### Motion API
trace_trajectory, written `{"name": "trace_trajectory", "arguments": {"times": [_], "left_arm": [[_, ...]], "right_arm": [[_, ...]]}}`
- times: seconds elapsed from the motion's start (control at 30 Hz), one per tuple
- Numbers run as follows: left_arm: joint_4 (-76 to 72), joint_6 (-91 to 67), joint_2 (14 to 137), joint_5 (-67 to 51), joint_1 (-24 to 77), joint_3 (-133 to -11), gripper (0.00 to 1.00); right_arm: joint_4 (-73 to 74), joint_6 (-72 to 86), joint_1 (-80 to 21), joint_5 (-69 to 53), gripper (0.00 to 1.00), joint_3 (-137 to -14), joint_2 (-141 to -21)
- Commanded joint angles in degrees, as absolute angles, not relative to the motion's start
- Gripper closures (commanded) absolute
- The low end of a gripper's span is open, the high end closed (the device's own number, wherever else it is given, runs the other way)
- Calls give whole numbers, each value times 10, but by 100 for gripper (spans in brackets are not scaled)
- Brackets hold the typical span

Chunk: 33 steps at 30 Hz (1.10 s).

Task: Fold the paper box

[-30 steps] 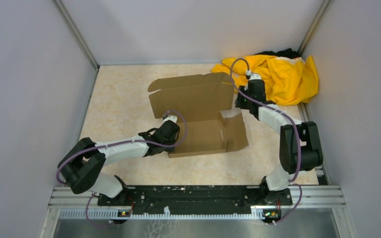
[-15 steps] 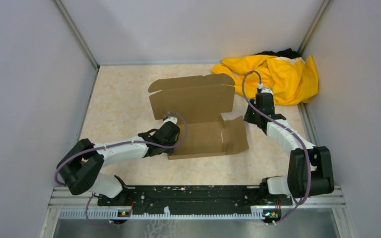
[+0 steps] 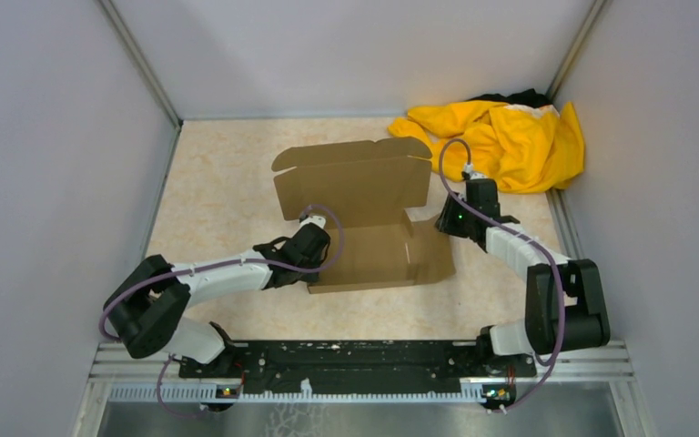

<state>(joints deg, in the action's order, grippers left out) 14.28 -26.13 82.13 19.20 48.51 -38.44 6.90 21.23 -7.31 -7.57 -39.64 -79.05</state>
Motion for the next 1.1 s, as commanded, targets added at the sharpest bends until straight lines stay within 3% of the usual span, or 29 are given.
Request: {"name": "trace_trajectory", "arguments": {"times": [0.0,0.33,0.5,0.7,1.07], "left_arm": [[150,-265,818,180,490,-381,65],[145,-266,829,177,493,-382,65],[145,-267,830,177,495,-384,65],[142,-272,836,177,499,-384,65],[136,-274,849,176,504,-391,65]], "right_arm": [[25,198,-70,-101,68,-396,-759],[-63,209,-69,-204,70,-356,-728],[-85,213,-69,-246,77,-343,-730],[-79,204,-72,-261,85,-329,-721],[-58,185,-94,-264,87,-325,-710]]}}
